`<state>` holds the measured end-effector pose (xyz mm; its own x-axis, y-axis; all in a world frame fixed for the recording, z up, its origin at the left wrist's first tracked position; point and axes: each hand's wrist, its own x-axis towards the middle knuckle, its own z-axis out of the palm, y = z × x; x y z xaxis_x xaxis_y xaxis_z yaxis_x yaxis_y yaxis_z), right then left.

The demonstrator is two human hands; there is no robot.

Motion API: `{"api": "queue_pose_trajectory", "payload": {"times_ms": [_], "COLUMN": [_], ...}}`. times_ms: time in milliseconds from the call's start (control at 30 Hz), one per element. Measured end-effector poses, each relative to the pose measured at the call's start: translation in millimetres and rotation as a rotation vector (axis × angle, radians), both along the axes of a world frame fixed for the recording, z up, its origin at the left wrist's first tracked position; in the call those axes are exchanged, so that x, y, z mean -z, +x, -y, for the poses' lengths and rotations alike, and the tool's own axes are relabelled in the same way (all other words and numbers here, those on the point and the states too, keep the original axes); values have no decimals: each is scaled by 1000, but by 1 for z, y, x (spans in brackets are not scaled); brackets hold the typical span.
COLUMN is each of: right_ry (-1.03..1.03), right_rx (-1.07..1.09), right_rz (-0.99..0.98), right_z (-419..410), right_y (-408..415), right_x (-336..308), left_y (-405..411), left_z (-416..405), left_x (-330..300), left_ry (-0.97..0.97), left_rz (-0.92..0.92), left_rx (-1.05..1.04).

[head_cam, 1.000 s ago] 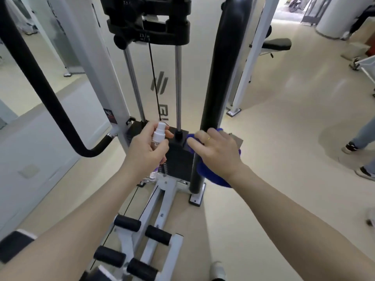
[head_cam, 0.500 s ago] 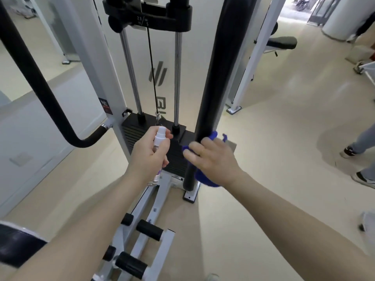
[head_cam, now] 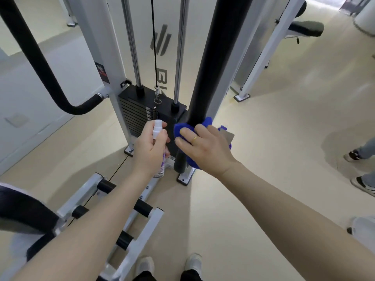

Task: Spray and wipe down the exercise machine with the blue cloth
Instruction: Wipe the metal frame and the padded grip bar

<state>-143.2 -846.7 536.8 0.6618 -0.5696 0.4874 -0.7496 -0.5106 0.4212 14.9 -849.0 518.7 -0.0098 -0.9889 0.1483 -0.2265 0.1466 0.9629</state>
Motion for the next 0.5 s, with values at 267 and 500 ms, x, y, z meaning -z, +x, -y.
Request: {"api": "queue_pose_trajectory", "payload": {"times_ms": [267,500], "right_ry": [-381,89], "right_rx": [20,-3], "right_rz": [280,143], "right_z": [24,-1], "right_y": [2,2], "right_x": [-54,31], "left_y": [7,12], "left_z": [-8,-18], "left_x": [9,38], "left_ry": [26,-221], "left_rz": [84,443], "left_rx": [41,110]}}
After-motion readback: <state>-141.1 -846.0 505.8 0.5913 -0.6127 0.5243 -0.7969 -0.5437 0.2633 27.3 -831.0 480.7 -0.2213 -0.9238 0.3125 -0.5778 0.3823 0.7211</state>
